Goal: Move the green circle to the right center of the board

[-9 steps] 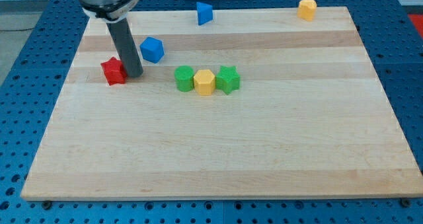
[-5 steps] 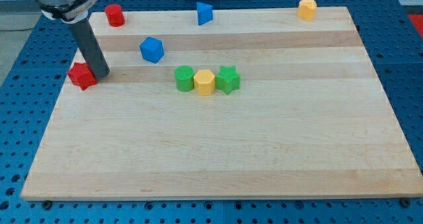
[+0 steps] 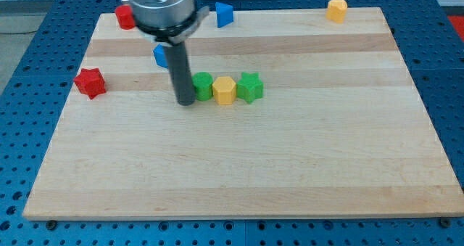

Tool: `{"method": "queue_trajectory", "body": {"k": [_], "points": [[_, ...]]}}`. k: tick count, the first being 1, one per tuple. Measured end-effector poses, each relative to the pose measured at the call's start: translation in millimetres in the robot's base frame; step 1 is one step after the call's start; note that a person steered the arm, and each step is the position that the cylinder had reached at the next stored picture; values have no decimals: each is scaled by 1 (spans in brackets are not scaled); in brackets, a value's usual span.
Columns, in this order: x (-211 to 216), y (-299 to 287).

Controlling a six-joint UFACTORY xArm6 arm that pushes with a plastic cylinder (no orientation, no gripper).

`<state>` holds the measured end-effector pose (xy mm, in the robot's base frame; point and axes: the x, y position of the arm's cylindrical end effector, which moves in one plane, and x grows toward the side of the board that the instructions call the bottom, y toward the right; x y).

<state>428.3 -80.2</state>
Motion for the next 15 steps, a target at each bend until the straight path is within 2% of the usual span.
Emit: {"method": "queue_trajectory", "body": {"k": [2,4,5,7,9,11,13,15], "points": [[-46,33],[-65,3],[-78,7],[-80,105],[-109,66],[-111,139],[-139,159],[-110,192]]}}
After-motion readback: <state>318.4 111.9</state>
